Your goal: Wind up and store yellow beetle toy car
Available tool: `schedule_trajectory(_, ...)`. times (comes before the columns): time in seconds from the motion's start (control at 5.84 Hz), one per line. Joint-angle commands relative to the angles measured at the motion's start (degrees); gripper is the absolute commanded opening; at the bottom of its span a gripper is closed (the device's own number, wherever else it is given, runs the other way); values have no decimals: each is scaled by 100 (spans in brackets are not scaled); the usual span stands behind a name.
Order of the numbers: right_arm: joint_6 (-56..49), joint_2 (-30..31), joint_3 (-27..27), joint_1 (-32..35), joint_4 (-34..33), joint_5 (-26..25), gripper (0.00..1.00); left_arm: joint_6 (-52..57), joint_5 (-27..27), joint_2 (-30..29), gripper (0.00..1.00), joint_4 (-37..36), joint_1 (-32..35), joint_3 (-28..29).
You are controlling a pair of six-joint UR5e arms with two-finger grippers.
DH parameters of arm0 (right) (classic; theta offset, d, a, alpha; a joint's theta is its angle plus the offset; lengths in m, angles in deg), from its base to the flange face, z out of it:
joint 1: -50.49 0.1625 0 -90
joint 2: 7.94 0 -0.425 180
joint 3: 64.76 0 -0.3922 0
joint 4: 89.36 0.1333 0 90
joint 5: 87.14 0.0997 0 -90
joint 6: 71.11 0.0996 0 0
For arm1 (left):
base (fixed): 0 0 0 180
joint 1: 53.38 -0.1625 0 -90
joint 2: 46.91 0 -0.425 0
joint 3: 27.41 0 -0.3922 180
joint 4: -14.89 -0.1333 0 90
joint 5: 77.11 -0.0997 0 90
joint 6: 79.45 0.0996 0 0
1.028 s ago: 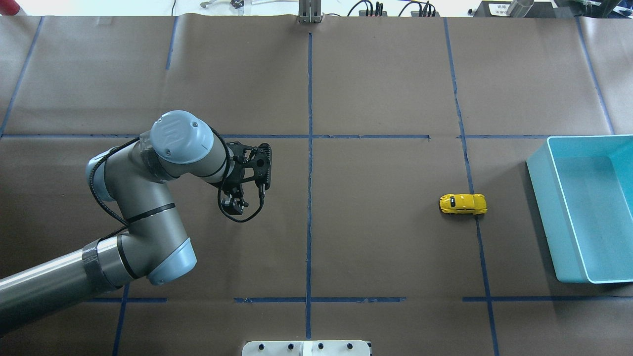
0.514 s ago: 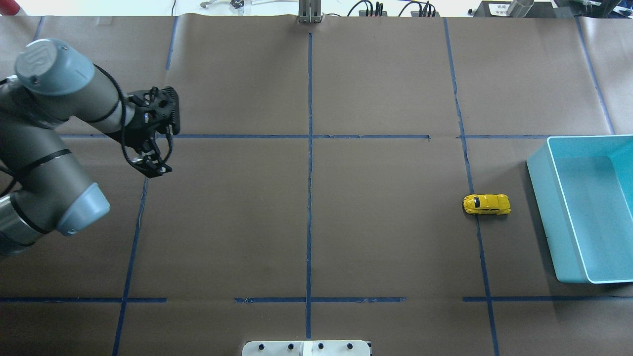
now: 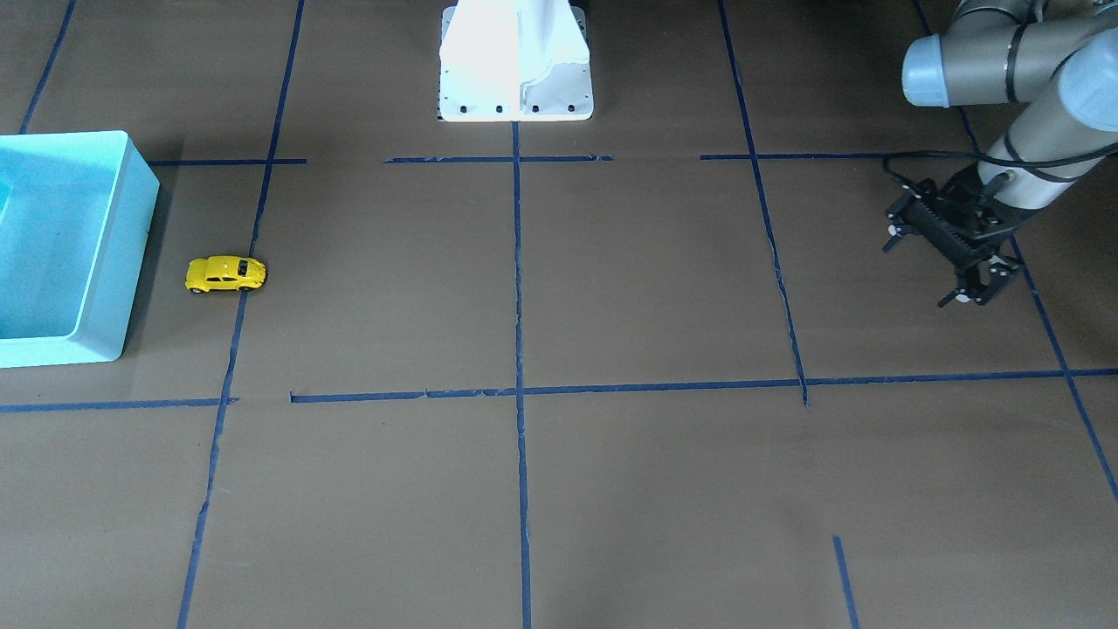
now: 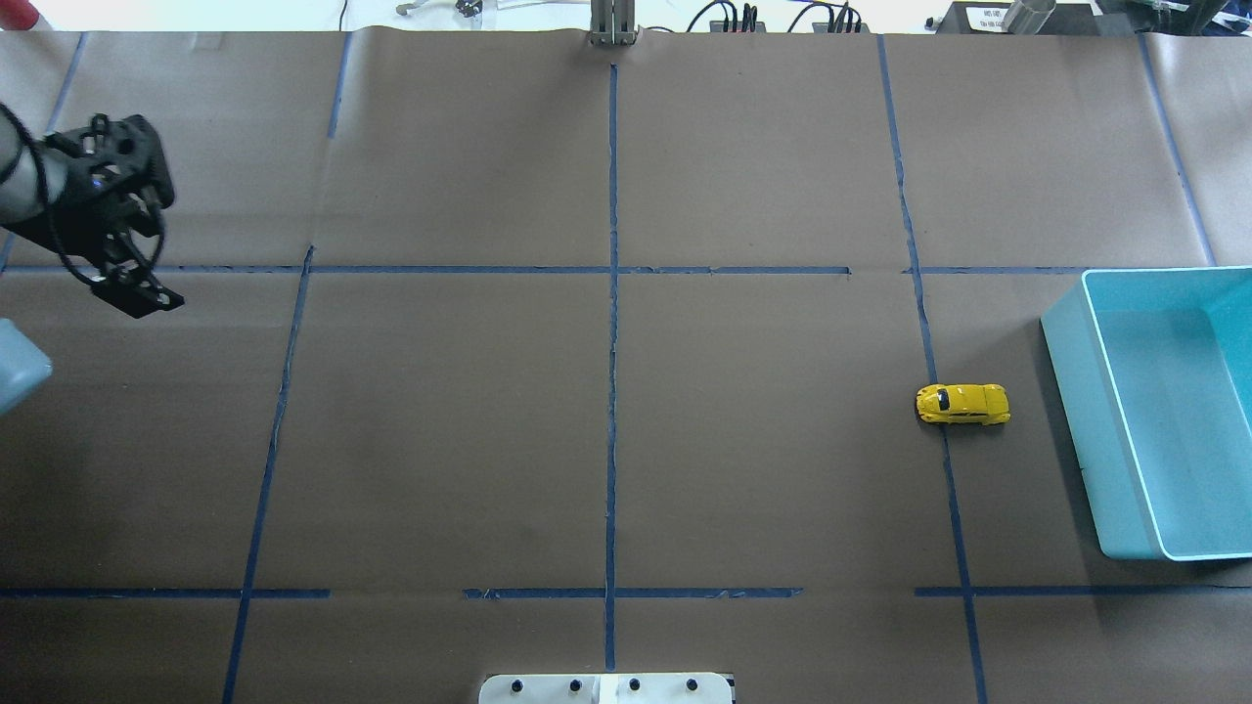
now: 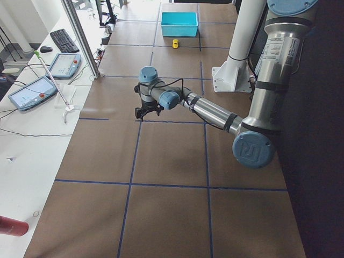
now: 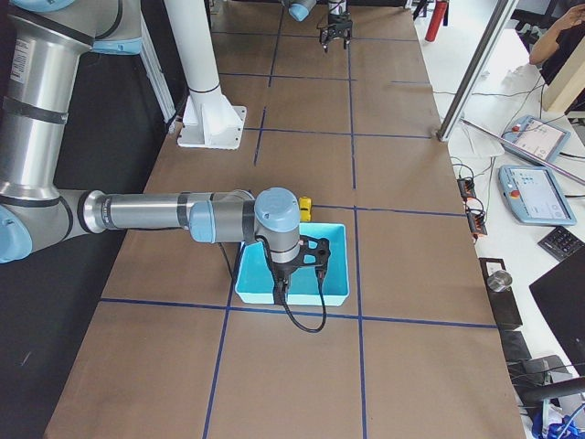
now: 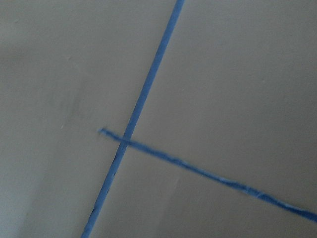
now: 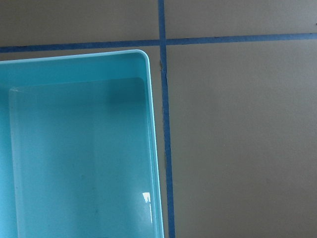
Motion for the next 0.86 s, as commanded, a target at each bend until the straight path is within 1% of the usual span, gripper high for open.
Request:
schedule_trajectory(0.0, -15, 0, 33, -78, 592, 265, 100, -58, 82, 627, 100, -2, 931, 148)
schedule_trajectory(0.17, -311, -17, 67, -323, 919, 284, 100, -66, 82, 794, 100, -2, 1309, 280)
schedule_trajectory(0.34, -445, -418, 42, -882, 1000, 197, 100, -66, 82, 1005, 100, -2, 1435, 281)
schedule_trajectory(0.51, -437, -935, 41, -1514, 984, -100, 100, -66, 117, 1172, 100, -11, 1619, 290)
schedule_trajectory(0.69, -455, -1123, 102, -2069, 992, -120, 100, -66, 126, 1539, 100, -2, 1708, 307)
